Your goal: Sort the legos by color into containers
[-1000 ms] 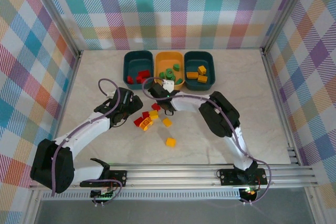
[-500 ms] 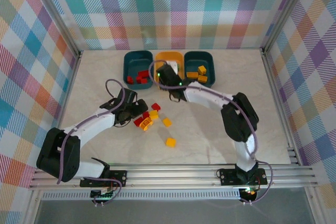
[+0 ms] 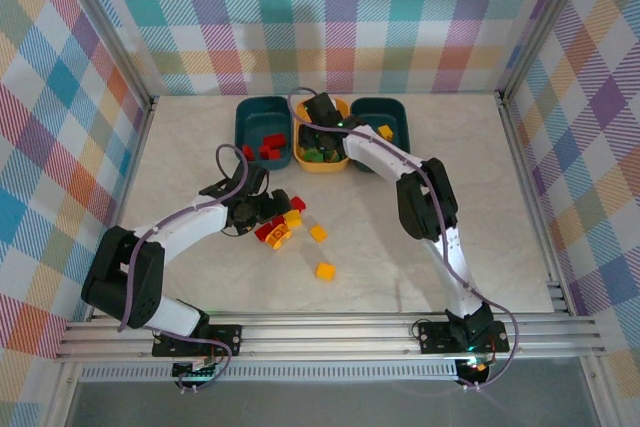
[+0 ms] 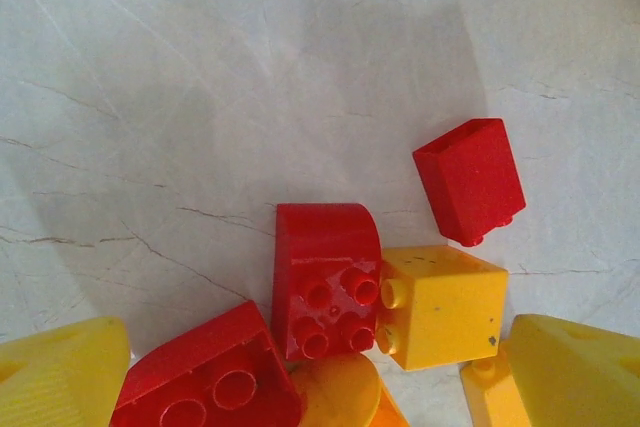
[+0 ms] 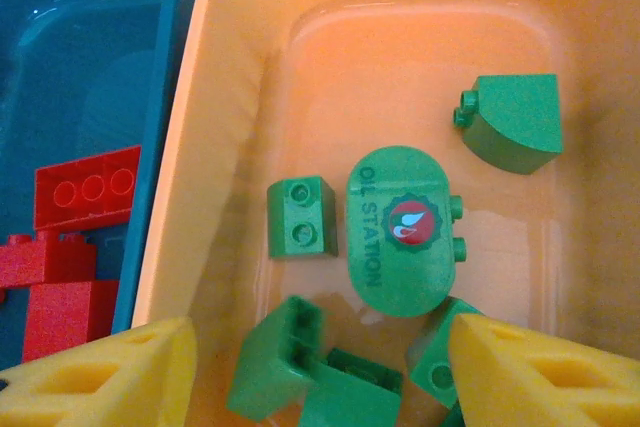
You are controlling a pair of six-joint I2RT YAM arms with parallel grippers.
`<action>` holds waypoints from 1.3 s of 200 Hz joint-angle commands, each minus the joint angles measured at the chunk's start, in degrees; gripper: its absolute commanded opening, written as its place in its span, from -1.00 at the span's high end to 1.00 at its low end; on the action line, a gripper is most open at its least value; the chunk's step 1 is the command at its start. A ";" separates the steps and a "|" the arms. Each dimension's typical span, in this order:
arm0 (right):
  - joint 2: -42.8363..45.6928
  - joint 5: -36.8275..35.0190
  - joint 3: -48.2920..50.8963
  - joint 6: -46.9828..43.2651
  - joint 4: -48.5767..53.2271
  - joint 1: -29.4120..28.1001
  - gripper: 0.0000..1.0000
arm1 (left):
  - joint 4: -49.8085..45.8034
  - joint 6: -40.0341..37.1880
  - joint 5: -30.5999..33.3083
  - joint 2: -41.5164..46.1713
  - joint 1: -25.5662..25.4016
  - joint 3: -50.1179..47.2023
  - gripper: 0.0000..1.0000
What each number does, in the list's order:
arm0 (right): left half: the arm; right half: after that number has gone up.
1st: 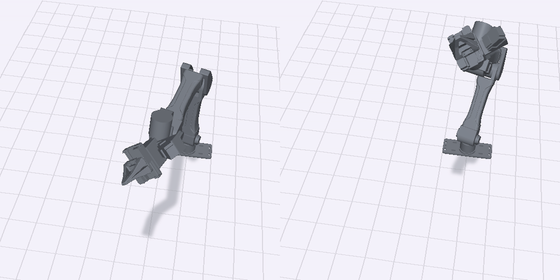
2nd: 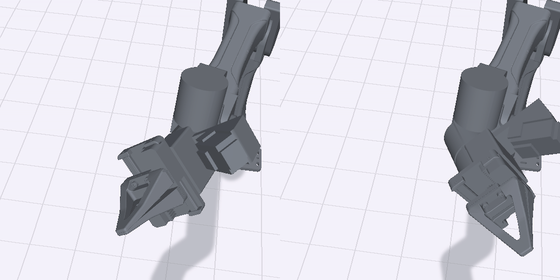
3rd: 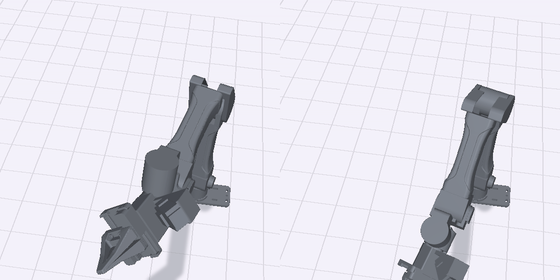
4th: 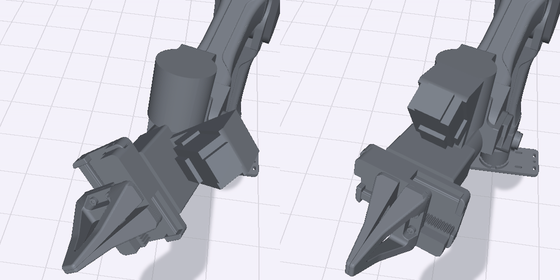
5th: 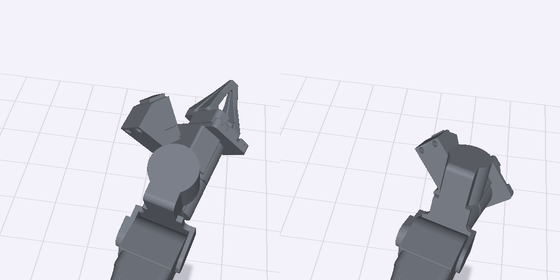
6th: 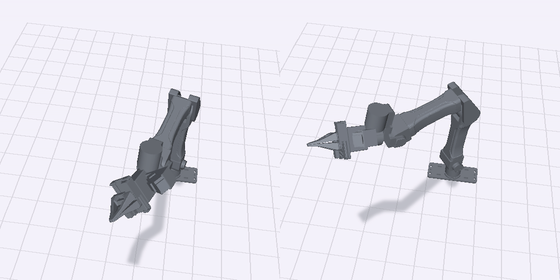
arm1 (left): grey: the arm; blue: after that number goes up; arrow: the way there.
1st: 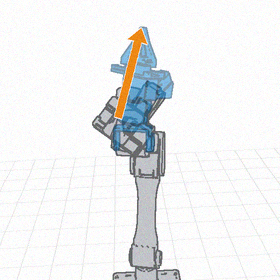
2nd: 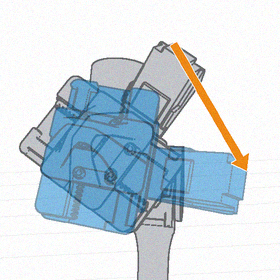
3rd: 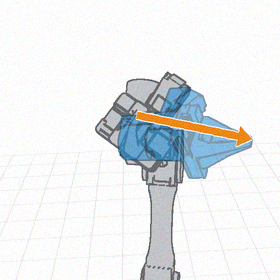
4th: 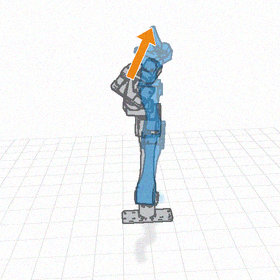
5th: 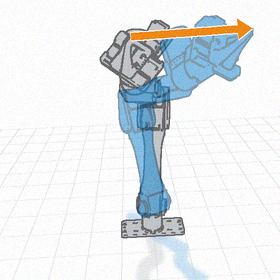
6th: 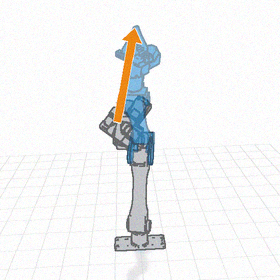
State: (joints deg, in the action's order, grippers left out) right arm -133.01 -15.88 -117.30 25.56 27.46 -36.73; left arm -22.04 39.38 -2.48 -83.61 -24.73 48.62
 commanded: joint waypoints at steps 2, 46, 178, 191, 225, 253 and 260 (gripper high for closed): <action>9.20 -0.12 5.40 -1.30 -1.07 -0.80 -0.35 | -1.68 -0.89 1.04 2.77 -0.49 1.30 -0.94; 27.57 -7.77 33.08 0.61 -8.92 -11.76 -0.35 | -1.09 5.07 10.44 8.86 -0.49 -2.80 -0.97; 30.14 -3.90 48.35 15.01 10.72 -34.27 -0.62 | 4.36 11.95 12.56 14.87 -0.58 -8.40 -1.00; 30.50 -1.17 49.59 10.97 8.96 -34.61 -0.60 | 4.44 11.73 12.26 14.58 -0.59 -8.07 -1.00; 30.64 -2.77 49.96 2.56 11.82 -34.79 -0.59 | 4.45 11.24 12.55 15.36 -0.59 -7.86 -1.00; 29.12 -3.92 48.93 -3.87 13.22 -34.81 -0.57 | 4.05 10.81 12.55 15.72 -0.58 -7.41 -1.00; 28.51 -3.93 48.63 -4.94 13.47 -34.77 -0.56 | 3.79 10.73 12.50 15.74 -0.62 -7.03 -1.00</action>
State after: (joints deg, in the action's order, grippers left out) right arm -102.54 -19.05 -67.81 28.58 38.39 -70.98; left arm -18.20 50.57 9.98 -68.88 -24.88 40.58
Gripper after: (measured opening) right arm 0.790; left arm 0.999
